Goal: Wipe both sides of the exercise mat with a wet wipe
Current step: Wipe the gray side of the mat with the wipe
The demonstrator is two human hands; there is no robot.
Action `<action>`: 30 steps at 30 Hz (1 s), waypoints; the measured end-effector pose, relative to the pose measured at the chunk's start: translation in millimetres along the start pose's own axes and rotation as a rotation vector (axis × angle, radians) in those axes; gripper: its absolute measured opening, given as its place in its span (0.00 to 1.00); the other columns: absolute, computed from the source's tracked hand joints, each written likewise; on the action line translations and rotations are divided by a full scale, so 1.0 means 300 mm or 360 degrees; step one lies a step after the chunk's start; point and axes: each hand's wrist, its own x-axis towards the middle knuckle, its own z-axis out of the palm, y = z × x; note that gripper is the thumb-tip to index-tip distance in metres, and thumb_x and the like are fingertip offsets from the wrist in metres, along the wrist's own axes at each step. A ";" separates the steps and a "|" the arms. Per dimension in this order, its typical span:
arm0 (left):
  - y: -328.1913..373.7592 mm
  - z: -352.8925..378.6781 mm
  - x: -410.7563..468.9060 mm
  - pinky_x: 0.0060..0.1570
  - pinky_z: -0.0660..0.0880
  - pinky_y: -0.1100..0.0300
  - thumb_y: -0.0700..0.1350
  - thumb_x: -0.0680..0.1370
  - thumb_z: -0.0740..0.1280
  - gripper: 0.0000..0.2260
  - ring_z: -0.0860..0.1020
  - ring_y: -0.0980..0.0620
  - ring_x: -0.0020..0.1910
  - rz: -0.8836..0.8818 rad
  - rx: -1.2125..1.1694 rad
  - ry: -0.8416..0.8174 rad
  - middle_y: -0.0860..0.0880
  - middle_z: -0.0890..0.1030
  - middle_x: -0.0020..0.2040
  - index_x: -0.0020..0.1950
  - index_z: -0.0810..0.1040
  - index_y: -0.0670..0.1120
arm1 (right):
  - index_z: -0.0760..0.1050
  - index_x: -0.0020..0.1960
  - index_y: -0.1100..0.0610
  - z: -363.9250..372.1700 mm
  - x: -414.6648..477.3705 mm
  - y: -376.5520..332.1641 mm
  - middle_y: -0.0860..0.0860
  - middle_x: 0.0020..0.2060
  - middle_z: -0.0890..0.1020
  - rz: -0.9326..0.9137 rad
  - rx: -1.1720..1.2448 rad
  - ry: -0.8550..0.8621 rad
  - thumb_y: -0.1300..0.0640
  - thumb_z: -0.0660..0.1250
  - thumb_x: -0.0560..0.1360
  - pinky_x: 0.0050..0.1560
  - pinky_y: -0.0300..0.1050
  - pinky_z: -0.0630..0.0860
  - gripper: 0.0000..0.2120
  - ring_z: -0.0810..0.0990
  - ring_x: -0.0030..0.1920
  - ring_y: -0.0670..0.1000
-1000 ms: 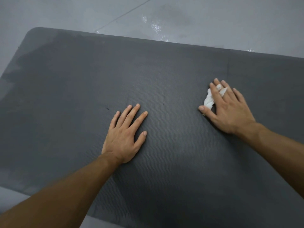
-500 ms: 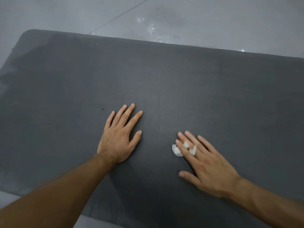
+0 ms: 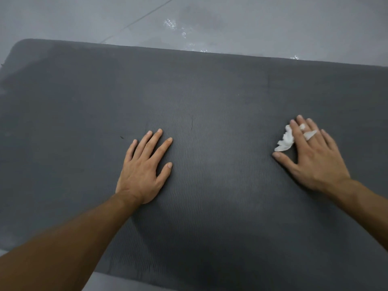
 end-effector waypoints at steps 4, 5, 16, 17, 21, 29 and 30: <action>-0.001 0.000 0.000 0.81 0.48 0.43 0.61 0.84 0.51 0.28 0.46 0.53 0.84 -0.0001 -0.0008 0.0011 0.53 0.51 0.85 0.84 0.55 0.56 | 0.51 0.85 0.55 0.000 -0.028 0.001 0.51 0.85 0.49 -0.0303 0.0019 -0.0081 0.20 0.46 0.75 0.81 0.57 0.55 0.51 0.45 0.84 0.52; -0.001 0.000 0.000 0.81 0.49 0.43 0.61 0.84 0.50 0.28 0.46 0.53 0.84 0.0000 -0.0006 0.0013 0.53 0.51 0.85 0.84 0.55 0.56 | 0.51 0.85 0.56 0.007 -0.054 -0.028 0.52 0.85 0.49 -0.0410 0.0028 -0.0099 0.21 0.48 0.76 0.81 0.57 0.55 0.51 0.45 0.84 0.52; 0.001 0.004 -0.001 0.81 0.48 0.44 0.61 0.84 0.50 0.28 0.46 0.53 0.84 -0.0002 0.0016 0.0028 0.53 0.51 0.85 0.84 0.55 0.56 | 0.55 0.84 0.58 0.096 -0.457 -0.337 0.55 0.84 0.54 -0.1076 -0.0050 -0.0090 0.28 0.54 0.81 0.79 0.54 0.55 0.44 0.53 0.84 0.54; 0.001 0.004 -0.001 0.81 0.48 0.44 0.61 0.84 0.50 0.28 0.46 0.53 0.84 -0.0001 0.0016 0.0030 0.53 0.51 0.85 0.84 0.55 0.56 | 0.55 0.84 0.58 0.097 -0.454 -0.326 0.55 0.84 0.54 -0.1058 -0.0057 -0.0077 0.29 0.55 0.82 0.78 0.54 0.56 0.43 0.53 0.84 0.54; -0.001 0.006 -0.001 0.81 0.48 0.44 0.61 0.84 0.50 0.28 0.46 0.53 0.84 -0.0004 0.0020 0.0029 0.53 0.51 0.85 0.84 0.55 0.56 | 0.53 0.85 0.55 0.082 -0.374 -0.252 0.52 0.85 0.52 -0.0825 -0.0061 -0.0073 0.31 0.52 0.83 0.79 0.56 0.56 0.39 0.50 0.84 0.52; -0.001 0.009 0.000 0.81 0.48 0.43 0.61 0.84 0.50 0.28 0.45 0.52 0.84 0.0002 0.0048 0.0026 0.52 0.51 0.85 0.84 0.54 0.56 | 0.53 0.85 0.54 0.049 -0.137 -0.055 0.51 0.84 0.52 -0.0069 -0.0050 0.0030 0.30 0.43 0.82 0.82 0.52 0.50 0.40 0.47 0.84 0.50; -0.001 0.010 0.000 0.81 0.48 0.44 0.61 0.84 0.50 0.28 0.45 0.52 0.84 0.0002 0.0047 0.0023 0.52 0.51 0.85 0.85 0.54 0.56 | 0.52 0.85 0.54 0.041 -0.121 -0.034 0.51 0.85 0.51 0.0002 -0.0044 0.0015 0.29 0.43 0.82 0.82 0.53 0.51 0.41 0.47 0.84 0.50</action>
